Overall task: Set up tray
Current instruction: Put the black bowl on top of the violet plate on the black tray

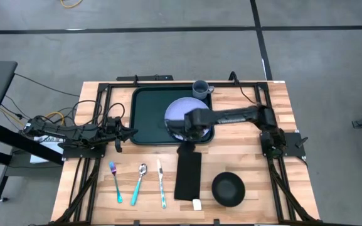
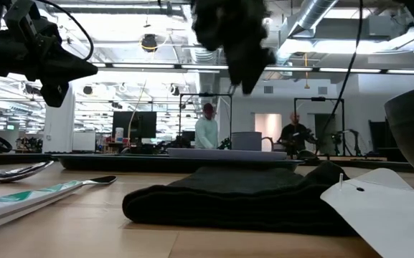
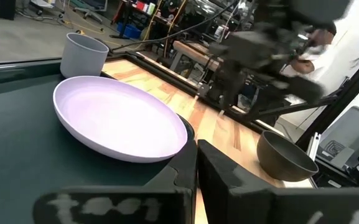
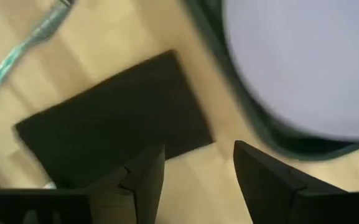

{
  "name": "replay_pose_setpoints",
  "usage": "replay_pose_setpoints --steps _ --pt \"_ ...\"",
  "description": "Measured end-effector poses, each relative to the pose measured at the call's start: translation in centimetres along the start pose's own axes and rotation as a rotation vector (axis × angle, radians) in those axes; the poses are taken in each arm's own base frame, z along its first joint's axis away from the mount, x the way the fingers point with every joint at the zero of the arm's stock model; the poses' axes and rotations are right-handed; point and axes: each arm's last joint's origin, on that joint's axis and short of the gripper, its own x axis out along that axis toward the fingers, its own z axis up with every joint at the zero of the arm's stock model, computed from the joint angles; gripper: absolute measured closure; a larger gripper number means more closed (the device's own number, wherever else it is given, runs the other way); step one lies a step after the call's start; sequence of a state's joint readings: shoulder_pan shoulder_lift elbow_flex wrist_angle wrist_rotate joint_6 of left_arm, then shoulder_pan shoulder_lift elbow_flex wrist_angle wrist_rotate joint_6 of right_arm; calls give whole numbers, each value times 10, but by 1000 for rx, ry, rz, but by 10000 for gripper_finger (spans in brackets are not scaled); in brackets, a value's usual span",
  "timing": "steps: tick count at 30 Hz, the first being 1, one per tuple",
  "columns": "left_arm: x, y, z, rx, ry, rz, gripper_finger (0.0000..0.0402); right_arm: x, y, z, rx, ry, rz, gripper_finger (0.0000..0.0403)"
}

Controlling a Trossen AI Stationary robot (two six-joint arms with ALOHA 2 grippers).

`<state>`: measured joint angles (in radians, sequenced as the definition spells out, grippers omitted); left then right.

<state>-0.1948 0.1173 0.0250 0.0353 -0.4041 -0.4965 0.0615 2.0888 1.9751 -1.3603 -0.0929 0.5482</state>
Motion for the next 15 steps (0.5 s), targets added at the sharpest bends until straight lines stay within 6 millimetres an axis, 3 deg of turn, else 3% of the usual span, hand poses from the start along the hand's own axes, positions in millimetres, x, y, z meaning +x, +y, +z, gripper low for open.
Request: replay_pose_setpoints --steps 4,8,12,15 --pt "0 0 0 -1 1 -2 401 -28 22 -29 49 -82 -3 226" --pt "0 0 0 -1 1 -2 401 -53 27 -64 186 -153 -97 231" --pt "0 0 0 -1 1 -2 401 -59 16 -101 377 -126 -178 237" --pt "0 0 0 -1 1 -1 401 -52 11 -131 519 -103 -182 242"
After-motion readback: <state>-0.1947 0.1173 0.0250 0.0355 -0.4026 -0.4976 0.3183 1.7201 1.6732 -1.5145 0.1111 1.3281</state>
